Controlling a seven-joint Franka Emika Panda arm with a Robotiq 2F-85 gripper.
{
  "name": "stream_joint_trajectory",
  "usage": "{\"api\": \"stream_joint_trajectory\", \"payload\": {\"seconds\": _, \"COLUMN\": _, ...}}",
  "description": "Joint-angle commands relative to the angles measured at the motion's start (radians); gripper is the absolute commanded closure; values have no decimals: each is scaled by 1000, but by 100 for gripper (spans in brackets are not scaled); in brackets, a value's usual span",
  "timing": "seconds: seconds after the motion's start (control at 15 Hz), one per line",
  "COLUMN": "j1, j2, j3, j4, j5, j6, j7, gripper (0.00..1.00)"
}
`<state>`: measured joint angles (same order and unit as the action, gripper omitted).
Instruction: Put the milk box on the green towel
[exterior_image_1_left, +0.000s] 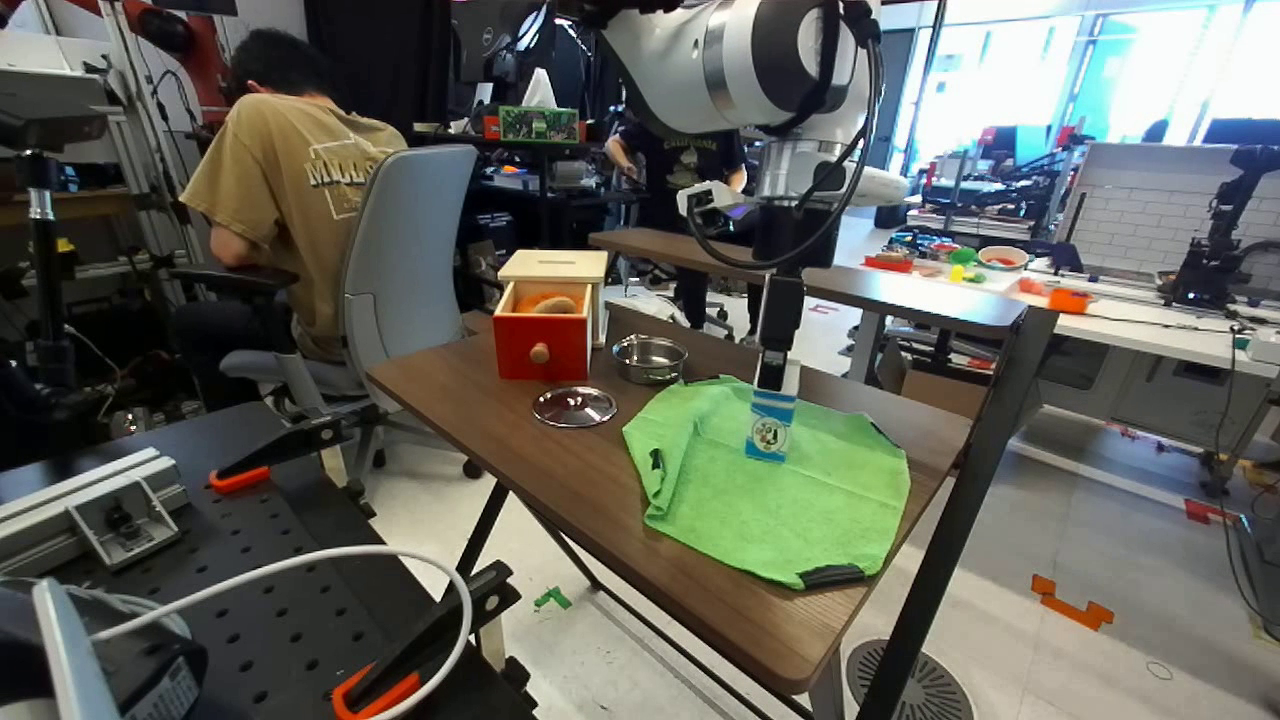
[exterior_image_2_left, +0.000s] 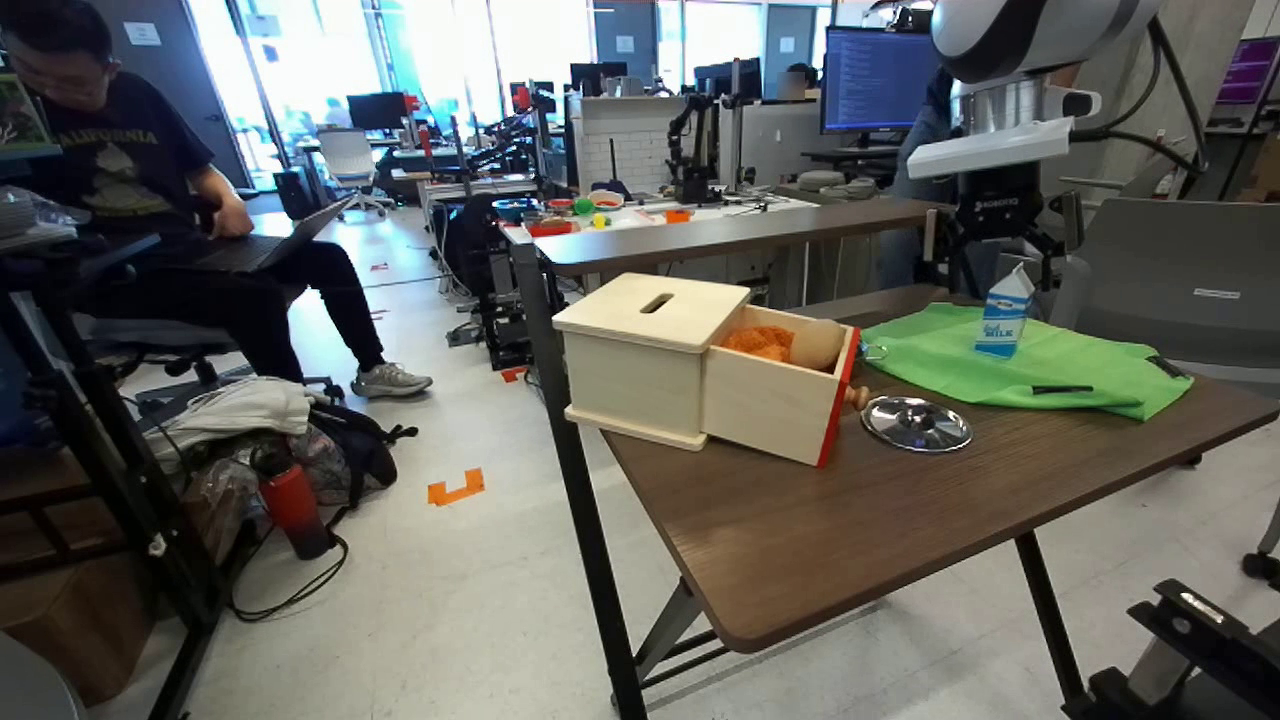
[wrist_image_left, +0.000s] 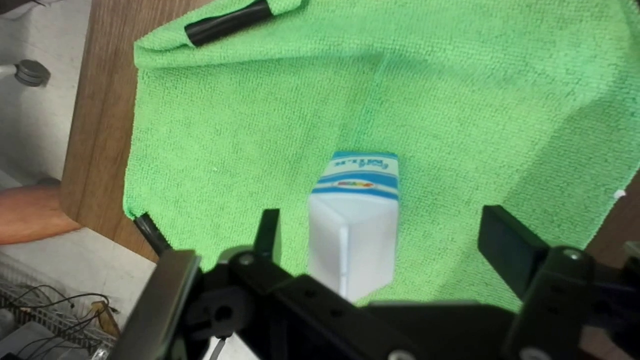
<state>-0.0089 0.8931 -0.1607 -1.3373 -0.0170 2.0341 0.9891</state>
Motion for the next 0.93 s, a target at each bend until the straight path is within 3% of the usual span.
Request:
{"api": "stream_joint_trajectory", "payload": {"seconds": 0.0, "j1": 26, "j2": -32, "j3": -24, "j4": 3, "j5": -25, "j6": -36, "j7": 0, "gripper": 0}}
{"api": "stream_joint_trajectory", "payload": {"seconds": 0.47, "j1": 110, "j2": -202, "j3": -48, "j4": -126, "j5": -189, "j6": -48, "j7": -39, "gripper": 0}}
{"api": "stream_joint_trajectory", "payload": {"seconds": 0.87, "j1": 149, "j2": -496, "j3": 57, "j4": -399, "j5": -133, "j6": 123, "j7": -102, "gripper": 0}}
